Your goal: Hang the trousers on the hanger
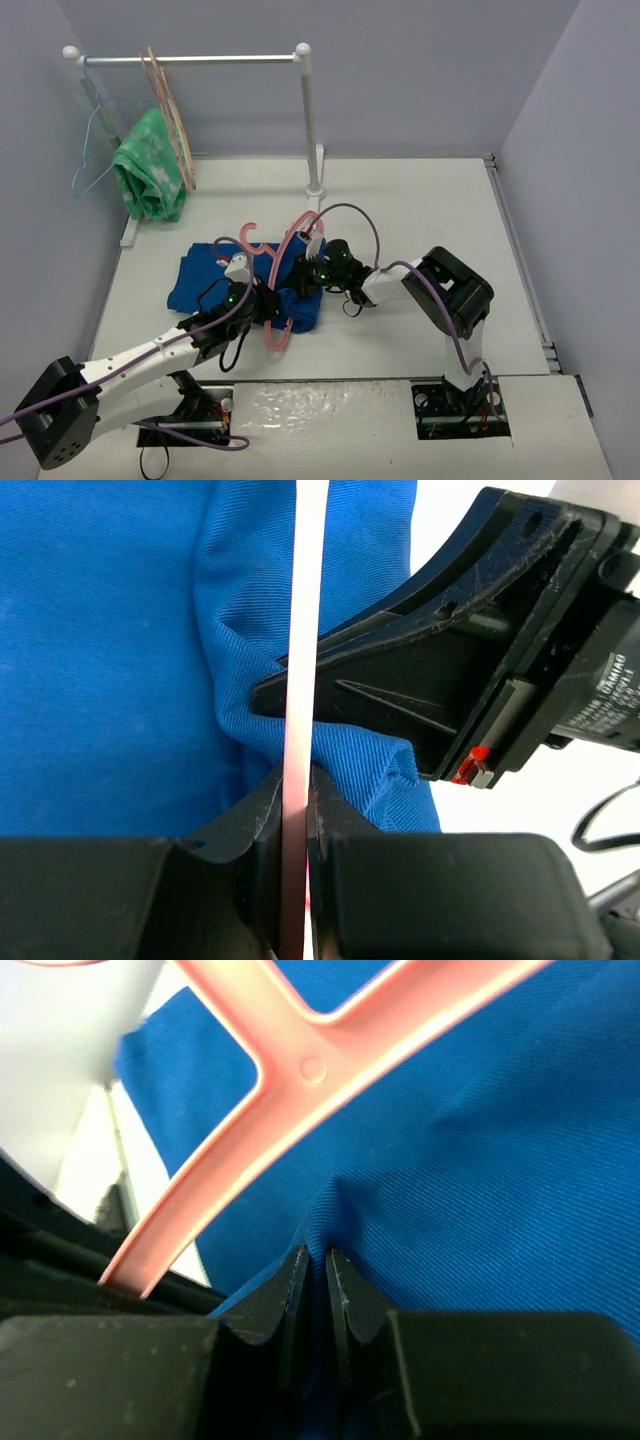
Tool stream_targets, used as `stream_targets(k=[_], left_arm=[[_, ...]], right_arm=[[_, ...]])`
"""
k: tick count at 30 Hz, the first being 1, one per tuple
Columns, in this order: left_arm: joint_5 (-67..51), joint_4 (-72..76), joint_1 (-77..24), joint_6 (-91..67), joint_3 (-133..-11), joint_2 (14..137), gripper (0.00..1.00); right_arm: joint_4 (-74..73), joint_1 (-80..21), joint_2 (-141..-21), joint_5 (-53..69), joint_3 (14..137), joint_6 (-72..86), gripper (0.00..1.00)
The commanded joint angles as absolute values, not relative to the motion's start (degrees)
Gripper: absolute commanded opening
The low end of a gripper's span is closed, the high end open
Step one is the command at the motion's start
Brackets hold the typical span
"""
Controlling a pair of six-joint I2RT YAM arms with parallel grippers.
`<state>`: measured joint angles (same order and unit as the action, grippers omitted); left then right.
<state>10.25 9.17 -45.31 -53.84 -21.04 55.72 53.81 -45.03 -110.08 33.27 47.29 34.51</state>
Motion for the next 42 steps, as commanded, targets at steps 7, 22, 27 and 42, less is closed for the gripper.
stream_targets(k=[7,22,27,42], left_arm=[[-2.7,23.2,-46.8,-53.9,-27.8,50.4,0.00],[-0.7,22.1,-46.9,-52.0,-26.3,48.6,0.00],[4.8,18.2,-46.8,-52.7,-25.1,48.8,0.00],[8.9,16.3,-46.8,-53.6,-24.3,49.9,0.00]], right_arm=[[38.9,-49.8,-109.6,14.4,55.8,23.8,0.14],[30.4,-50.5,-107.0,13.5,61.2,20.0,0.38],[25.4,-50.3,-101.8,14.0,61.3,17.5,0.41],[19.2,-48.2,-87.1,14.5,56.7,20.0,0.42]])
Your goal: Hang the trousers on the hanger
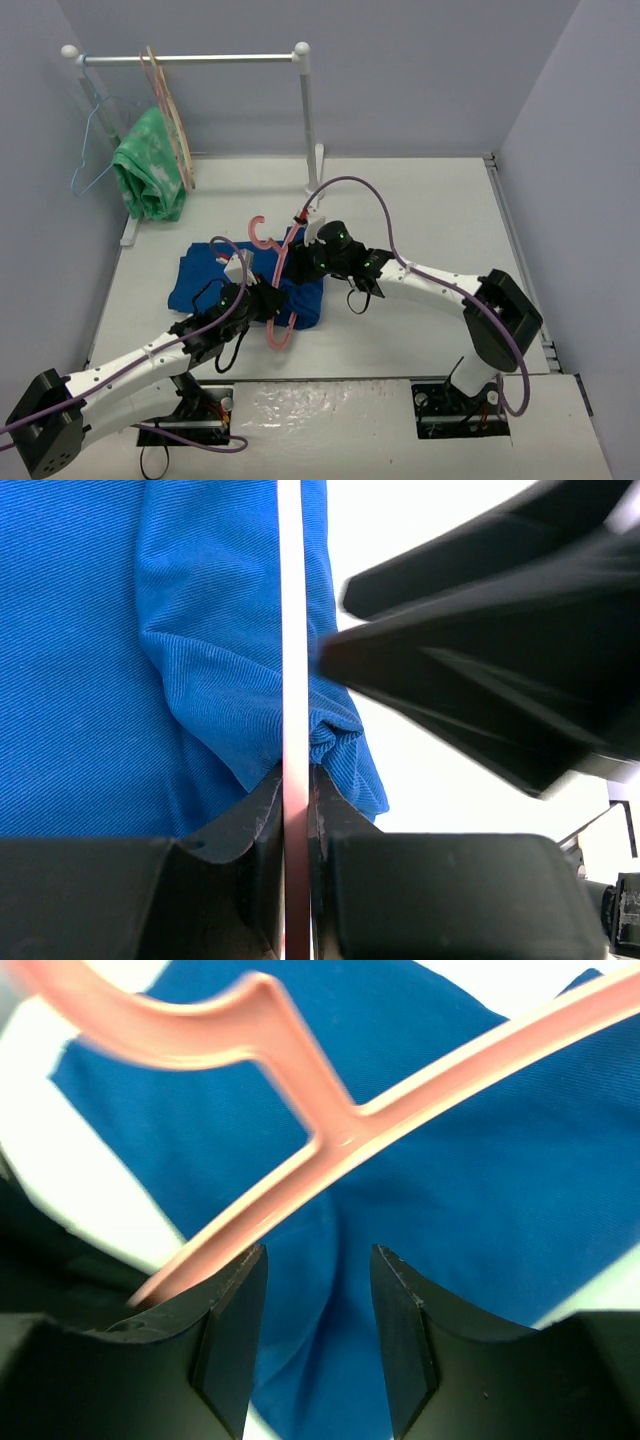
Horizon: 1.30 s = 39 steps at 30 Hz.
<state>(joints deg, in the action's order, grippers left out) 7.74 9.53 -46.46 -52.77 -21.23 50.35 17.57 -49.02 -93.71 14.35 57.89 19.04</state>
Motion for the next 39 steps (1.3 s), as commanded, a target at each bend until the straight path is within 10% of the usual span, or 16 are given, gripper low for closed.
stream_targets(k=[1,7,27,39], left_arm=[[9.0,16.5,-46.8,-53.7,-24.2,50.0,0.00],[8.4,17.3,-46.8,-53.6,-24.3,51.1,0.00],[7.6,18.5,-46.8,-53.2,-24.6,49.5,0.00],[4.0,22.2,-46.8,-54.0,-26.2,48.9,0.00]], right_arm=[[19.9,-47.6,-86.0,14.9,55.3,20.7,0.40],[23.2,-46.3,-84.3,18.8,49.7,23.5,0.01],[47.4,-48.6,-99.6,33.3,45.7,31.5,0.00],[37.7,-51.2,-105.4,27.7,52.5,26.3,0.00]])
